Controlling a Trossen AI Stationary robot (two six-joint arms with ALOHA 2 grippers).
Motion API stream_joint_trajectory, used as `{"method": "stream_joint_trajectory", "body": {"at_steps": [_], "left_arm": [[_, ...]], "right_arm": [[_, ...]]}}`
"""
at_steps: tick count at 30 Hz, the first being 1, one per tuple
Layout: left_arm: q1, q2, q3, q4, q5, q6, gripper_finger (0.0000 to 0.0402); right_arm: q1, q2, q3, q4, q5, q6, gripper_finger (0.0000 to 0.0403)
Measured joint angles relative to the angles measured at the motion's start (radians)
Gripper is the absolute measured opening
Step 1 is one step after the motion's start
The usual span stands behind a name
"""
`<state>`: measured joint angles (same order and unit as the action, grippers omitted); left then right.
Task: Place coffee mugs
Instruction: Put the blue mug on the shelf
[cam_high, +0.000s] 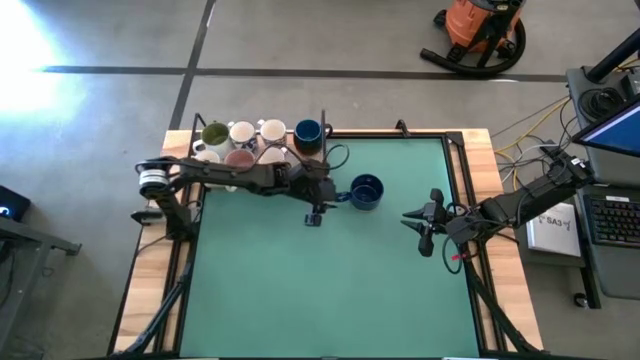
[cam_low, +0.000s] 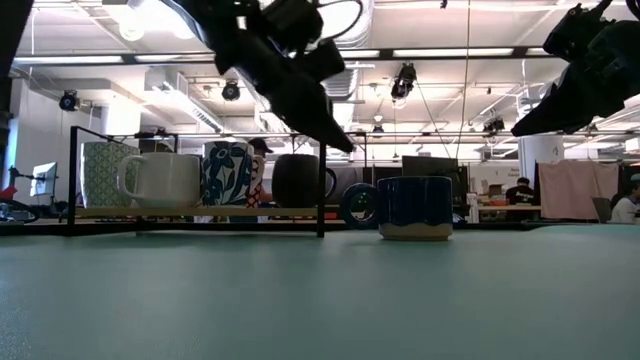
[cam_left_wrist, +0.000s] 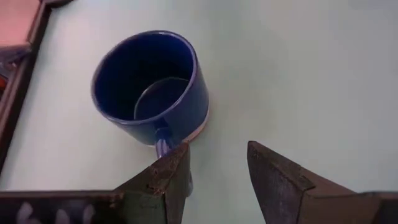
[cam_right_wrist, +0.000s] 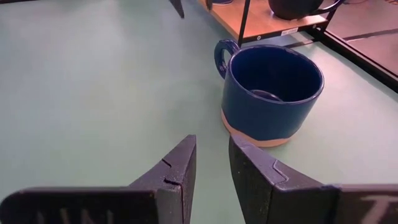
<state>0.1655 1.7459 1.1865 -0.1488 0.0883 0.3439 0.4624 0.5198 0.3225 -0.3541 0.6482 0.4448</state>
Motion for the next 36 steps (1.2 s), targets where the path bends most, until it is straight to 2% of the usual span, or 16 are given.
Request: {"method": "stream_joint_trajectory", "body": {"at_steps": [3, 11, 18, 25, 36], "left_arm": [[-0.001, 0.055, 0.046, -0.002, -0.003, -0.067, 0.0143], [-0.004, 0.162, 0.179, -0.078, -0.116, -0.172, 0.0143], [-0.006, 0.166, 0.181, -0.063, -0.183, -0.239, 0.0147], [-0.006, 0.179, 0.179, -0.054, -0.244, -0.246, 0.0174], [-0.006, 0.193, 0.181, -0.083, -0.293, -0.294, 0.0185]], "right_arm": [[0.0, 0.0, 0.0, 0.0, 0.0, 0.0, 0.0086], [0.0, 0.0, 0.0, 0.0, 0.0, 0.0, 0.0086], [0.0, 0.0, 0.0, 0.0, 0.0, 0.0, 0.0086], [0.0, 0.0, 0.0, -0.001, 0.0, 0.0, 0.0086], [0.0, 0.0, 0.0, -0.007, 0.0, 0.0, 0.0086]]}}
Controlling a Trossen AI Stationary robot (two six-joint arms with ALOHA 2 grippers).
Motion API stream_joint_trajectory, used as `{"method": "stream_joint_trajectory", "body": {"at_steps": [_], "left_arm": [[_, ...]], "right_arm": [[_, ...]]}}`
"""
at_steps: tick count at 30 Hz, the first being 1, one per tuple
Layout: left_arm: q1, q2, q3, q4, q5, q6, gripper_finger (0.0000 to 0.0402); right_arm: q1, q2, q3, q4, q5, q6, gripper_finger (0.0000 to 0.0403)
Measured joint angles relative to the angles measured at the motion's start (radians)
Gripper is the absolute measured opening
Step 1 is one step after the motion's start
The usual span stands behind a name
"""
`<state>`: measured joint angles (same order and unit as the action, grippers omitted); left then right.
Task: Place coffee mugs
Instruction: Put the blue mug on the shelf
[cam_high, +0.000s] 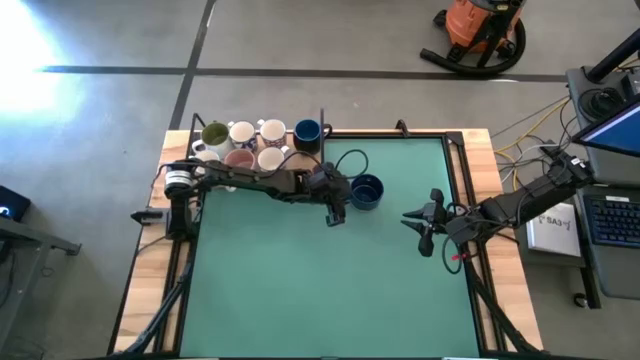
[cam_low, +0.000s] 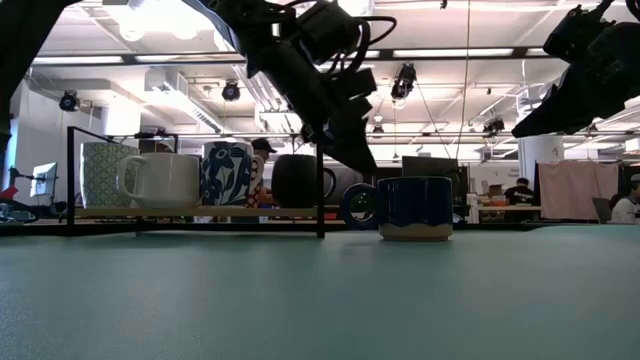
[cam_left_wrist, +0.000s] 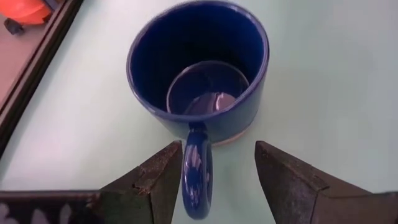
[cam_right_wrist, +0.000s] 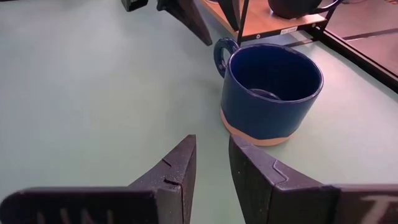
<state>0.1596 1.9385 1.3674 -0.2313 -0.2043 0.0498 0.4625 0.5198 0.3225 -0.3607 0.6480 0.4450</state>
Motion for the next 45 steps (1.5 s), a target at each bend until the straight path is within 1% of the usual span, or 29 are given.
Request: {"method": "stream_joint_trajectory", "body": {"at_steps": [20, 25, 30, 36, 41, 45], "left_arm": [[0.0, 0.039, -0.003, -0.049, -0.057, -0.031, 0.0185], [0.0, 0.05, -0.003, -0.054, -0.057, -0.045, 0.0181], [-0.008, 0.047, -0.005, -0.064, -0.033, -0.047, 0.0156], [-0.012, 0.052, -0.005, -0.074, -0.026, -0.028, 0.0099], [-0.017, 0.053, -0.005, -0.082, -0.021, -0.045, 0.0056], [-0.031, 0.048, -0.006, -0.09, -0.012, -0.07, 0.0048]], "right_arm": [[0.0, 0.0, 0.0, 0.0, 0.0, 0.0, 0.0086], [0.0, 0.0, 0.0, 0.0, 0.0, 0.0, 0.0086], [0.0, 0.0, 0.0, 0.0, 0.0, 0.0, 0.0086], [0.0, 0.0, 0.0, 0.0, 0.0, 0.0, 0.0086], [0.0, 0.0, 0.0, 0.0, 0.0, 0.0, 0.0086], [0.0, 0.0, 0.0, 0.0, 0.0, 0.0, 0.0086]]}}
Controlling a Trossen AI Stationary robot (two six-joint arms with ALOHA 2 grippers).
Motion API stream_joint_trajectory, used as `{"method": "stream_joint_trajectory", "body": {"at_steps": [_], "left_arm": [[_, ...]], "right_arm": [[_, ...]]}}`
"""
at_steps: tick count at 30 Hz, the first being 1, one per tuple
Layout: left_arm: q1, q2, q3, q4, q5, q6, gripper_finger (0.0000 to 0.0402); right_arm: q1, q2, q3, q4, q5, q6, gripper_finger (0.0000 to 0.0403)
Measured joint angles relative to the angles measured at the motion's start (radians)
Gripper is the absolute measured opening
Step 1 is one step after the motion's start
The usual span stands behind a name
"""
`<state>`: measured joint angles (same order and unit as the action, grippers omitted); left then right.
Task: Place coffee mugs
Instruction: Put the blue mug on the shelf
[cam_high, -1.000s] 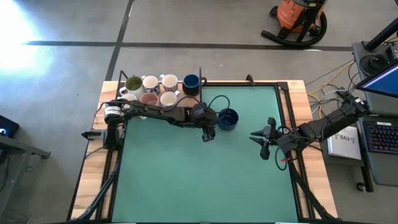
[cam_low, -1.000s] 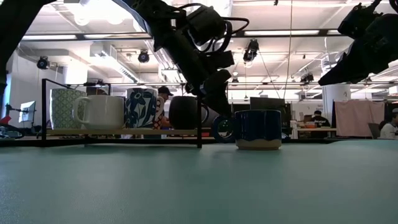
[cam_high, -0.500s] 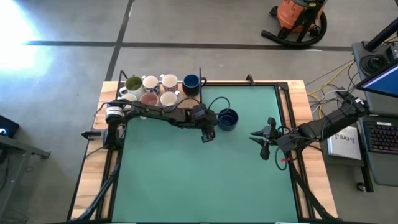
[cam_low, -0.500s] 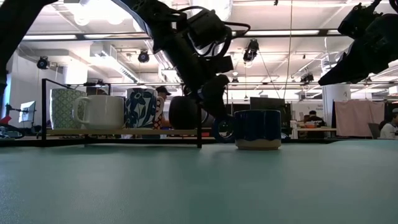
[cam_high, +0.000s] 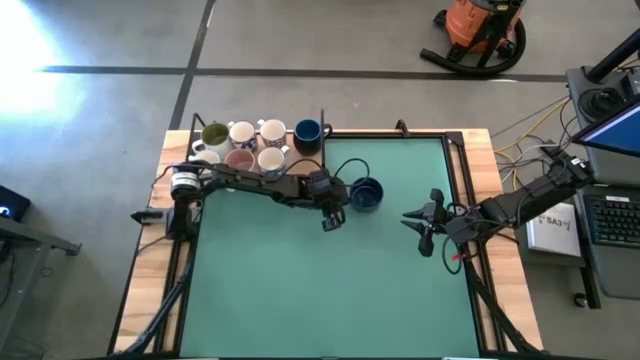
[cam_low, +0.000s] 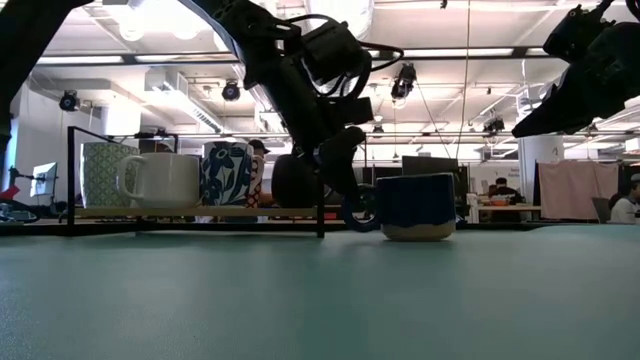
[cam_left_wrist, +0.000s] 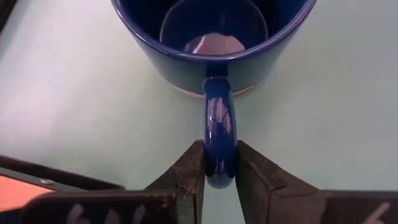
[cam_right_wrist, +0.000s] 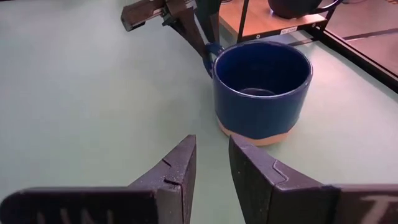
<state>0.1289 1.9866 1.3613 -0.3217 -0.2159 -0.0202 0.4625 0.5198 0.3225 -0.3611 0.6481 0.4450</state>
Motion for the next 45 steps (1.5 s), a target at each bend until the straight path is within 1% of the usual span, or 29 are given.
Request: {"method": "stream_joint_trajectory", "body": {"at_steps": [5, 13, 22, 24, 27, 32, 36, 41, 45], "left_arm": [[-0.018, -0.011, -0.001, -0.047, 0.035, -0.066, 0.0051], [-0.069, -0.066, -0.002, -0.226, 0.045, -0.226, 0.0052], [-0.111, -0.171, -0.015, -0.408, 0.01, -0.332, 0.0052], [-0.119, -0.203, -0.044, -0.411, -0.001, -0.366, 0.0052], [-0.134, -0.261, -0.121, -0.392, -0.003, -0.432, 0.0052], [-0.156, -0.354, -0.272, -0.279, -0.014, -0.54, 0.0052], [-0.169, -0.409, -0.366, -0.189, -0.055, -0.598, 0.0052], [-0.191, -0.45, -0.405, -0.187, -0.138, -0.663, 0.0052], [-0.212, -0.484, -0.405, -0.23, -0.188, -0.692, 0.0052]], "right_arm": [[0.0, 0.0, 0.0, 0.0, 0.0, 0.0, 0.0086], [0.0, 0.0, 0.0, 0.0, 0.0, 0.0, 0.0086], [0.0, 0.0, 0.0, 0.0, 0.0, 0.0, 0.0086], [0.0, 0.0, 0.0, 0.0, 0.0, 0.0, 0.0086], [0.0, 0.0, 0.0, 0.0, 0.0, 0.0, 0.0086], [0.0, 0.0, 0.0, 0.0, 0.0, 0.0, 0.0086], [0.0, 0.0, 0.0, 0.0, 0.0, 0.0, 0.0086], [0.0, 0.0, 0.0, 0.0, 0.0, 0.0, 0.0086], [0.0, 0.0, 0.0, 0.0, 0.0, 0.0, 0.0086]]}}
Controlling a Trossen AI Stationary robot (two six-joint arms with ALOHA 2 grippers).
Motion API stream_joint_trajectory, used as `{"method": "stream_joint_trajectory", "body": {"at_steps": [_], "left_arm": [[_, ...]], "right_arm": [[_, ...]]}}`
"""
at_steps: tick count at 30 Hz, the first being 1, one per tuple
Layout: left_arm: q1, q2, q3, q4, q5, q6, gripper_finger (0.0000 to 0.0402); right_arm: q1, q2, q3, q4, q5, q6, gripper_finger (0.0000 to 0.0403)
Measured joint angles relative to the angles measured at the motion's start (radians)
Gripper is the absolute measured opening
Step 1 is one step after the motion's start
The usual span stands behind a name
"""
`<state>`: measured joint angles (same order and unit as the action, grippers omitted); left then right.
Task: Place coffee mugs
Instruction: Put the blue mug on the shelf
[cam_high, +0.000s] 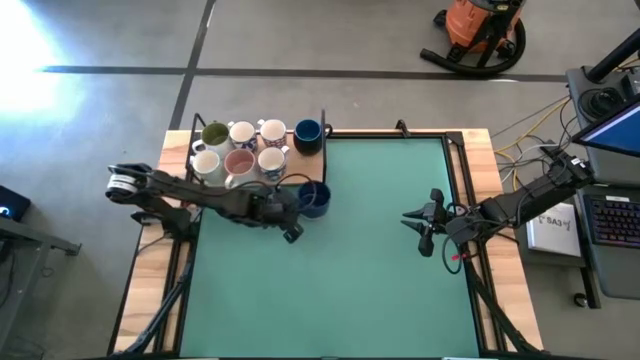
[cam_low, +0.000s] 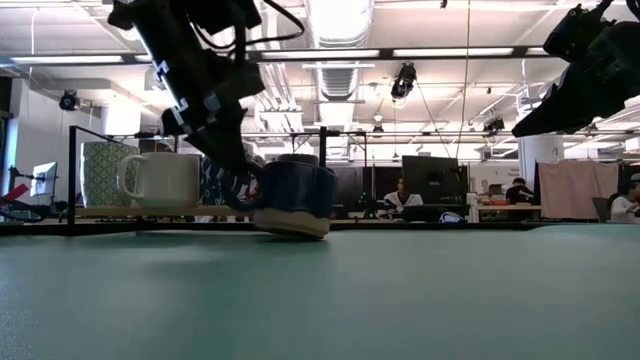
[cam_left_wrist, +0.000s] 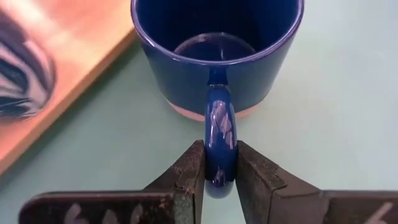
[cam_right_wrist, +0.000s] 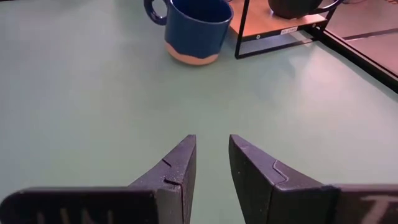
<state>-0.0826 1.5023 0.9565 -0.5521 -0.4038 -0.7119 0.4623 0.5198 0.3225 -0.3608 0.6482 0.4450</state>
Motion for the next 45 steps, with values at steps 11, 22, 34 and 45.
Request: {"method": "stream_joint_trajectory", "body": {"at_steps": [11, 22, 34, 45], "left_arm": [[-0.046, -0.039, -0.027, -0.027, -0.047, -0.05, 0.0051], [-0.053, -0.01, -0.041, -0.015, 0.001, -0.139, 0.0112], [-0.065, 0.053, -0.043, -0.019, -0.008, -0.292, 0.0134], [-0.068, 0.097, -0.04, 0.002, -0.063, -0.271, 0.0036]], "right_arm": [[0.0, 0.0, 0.0, 0.0, 0.0, 0.0, 0.0086], [0.0, 0.0, 0.0, 0.0, 0.0, 0.0, 0.0086], [0.0, 0.0, 0.0, 0.0, 0.0, 0.0, 0.0086], [0.0, 0.0, 0.0, 0.0, 0.0, 0.0, 0.0086]]}}
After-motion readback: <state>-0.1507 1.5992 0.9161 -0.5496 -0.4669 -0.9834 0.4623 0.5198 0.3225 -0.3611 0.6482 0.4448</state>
